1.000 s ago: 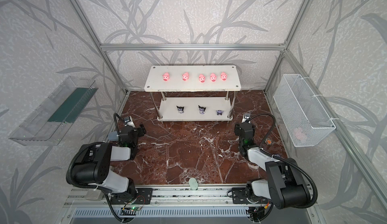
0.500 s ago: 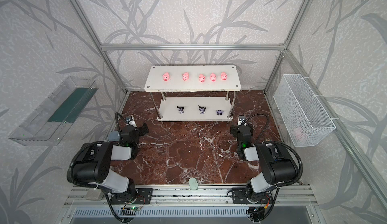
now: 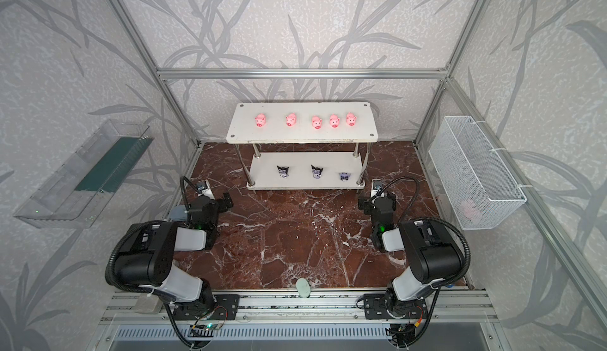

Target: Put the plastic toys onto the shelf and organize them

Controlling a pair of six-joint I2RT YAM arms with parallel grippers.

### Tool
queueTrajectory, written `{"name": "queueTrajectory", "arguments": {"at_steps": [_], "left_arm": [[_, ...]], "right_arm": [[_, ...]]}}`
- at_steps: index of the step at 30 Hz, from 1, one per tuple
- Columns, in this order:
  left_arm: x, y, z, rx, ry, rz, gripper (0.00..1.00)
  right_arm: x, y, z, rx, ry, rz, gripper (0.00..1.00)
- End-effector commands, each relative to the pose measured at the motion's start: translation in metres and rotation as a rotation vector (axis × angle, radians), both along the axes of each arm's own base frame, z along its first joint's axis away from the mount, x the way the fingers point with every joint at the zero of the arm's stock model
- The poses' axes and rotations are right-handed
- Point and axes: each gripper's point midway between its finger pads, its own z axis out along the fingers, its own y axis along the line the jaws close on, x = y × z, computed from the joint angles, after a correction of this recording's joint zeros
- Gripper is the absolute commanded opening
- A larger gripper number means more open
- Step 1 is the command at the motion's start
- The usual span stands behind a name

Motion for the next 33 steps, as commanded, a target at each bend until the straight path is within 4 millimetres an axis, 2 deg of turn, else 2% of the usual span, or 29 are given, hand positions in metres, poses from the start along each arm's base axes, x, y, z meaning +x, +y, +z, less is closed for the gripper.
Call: {"name": "queueTrajectory", "arguments": {"at_steps": [1, 4, 33], "left_arm": [[0.0043, -0.0011, 0.0067, 0.023, -0.022, -0.011, 1.0], [0.0042, -0.0011, 0.0068, 0.024, -0.023, -0.011, 1.0], [0.0053, -0.002, 0.0061, 0.028, -0.016, -0.011, 1.0]], "right_arm": [[0.0029, 0.0041, 0.0055, -0.006, -0.022, 0.017, 0.99], [0.0079, 0.005, 0.0037, -0.008, 0.005, 0.018, 0.99], [0.0039, 0.0038, 0.0045, -0.007, -0.015, 0.015, 0.99]]}}
